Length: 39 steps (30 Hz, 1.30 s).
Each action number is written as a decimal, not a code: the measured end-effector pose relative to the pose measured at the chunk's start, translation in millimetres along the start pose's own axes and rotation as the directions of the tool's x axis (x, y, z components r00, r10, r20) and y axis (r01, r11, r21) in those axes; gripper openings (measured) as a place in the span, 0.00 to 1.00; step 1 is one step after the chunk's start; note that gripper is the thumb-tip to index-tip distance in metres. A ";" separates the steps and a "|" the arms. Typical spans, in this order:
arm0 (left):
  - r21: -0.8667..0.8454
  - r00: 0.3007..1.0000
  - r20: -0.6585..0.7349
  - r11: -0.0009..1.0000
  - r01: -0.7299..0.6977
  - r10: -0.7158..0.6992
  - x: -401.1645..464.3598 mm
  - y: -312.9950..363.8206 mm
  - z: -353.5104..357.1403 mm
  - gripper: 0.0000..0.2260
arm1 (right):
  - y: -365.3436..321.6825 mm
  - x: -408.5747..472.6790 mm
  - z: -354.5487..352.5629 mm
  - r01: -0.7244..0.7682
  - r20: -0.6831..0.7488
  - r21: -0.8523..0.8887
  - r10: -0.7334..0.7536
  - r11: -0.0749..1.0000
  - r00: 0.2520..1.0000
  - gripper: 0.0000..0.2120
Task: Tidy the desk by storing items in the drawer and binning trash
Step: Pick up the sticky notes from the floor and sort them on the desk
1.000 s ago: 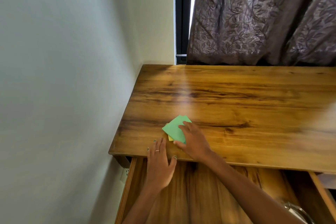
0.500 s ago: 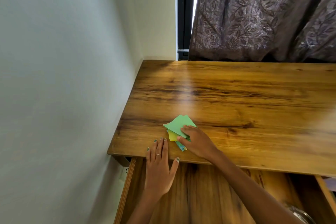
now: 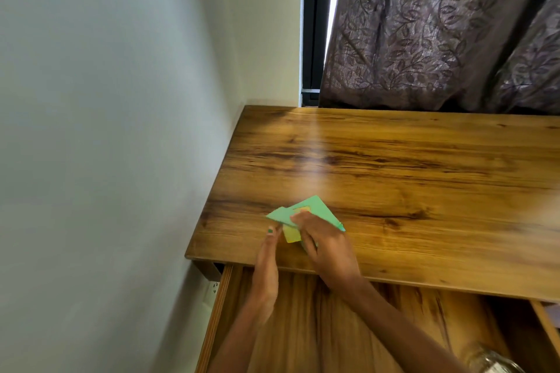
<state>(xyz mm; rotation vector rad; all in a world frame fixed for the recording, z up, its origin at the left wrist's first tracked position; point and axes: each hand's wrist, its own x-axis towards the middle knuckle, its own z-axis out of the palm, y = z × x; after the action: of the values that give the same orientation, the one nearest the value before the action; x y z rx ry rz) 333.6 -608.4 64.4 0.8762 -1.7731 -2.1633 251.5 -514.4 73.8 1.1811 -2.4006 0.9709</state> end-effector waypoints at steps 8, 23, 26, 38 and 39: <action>-0.406 0.928 -0.218 0.893 0.194 -0.301 7.7 7.0 -5.7 0.12 | -27.3 -29.1 13.8 0.089 0.243 0.016 -0.091 0.996 0.966 0.14; -0.465 0.889 -0.192 0.836 0.291 -0.416 12.8 -0.4 -34.2 0.19 | 32.6 13.2 34.9 -0.401 0.354 -0.341 0.511 0.851 0.784 0.31; -0.420 0.888 -0.220 0.861 0.287 -0.404 15.6 -2.4 -31.8 0.20 | 37.8 14.6 31.1 -0.392 0.310 -0.302 0.478 0.869 0.821 0.33; -0.405 0.896 -0.236 0.876 0.262 -0.377 17.0 -6.9 -29.7 0.21 | 87.0 7.7 -7.0 -0.697 0.091 -0.319 0.753 0.642 0.652 0.30; -0.403 0.897 -0.234 0.877 0.262 -0.375 17.5 -7.8 -30.1 0.21 | 86.0 5.8 -6.6 -0.686 0.102 -0.349 0.754 0.638 0.650 0.29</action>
<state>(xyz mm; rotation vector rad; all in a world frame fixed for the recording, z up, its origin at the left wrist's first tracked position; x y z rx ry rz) 338.1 -640.1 48.6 1.3931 -1.0911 -2.2841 180.3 -475.8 43.6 0.1722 -3.1653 0.6315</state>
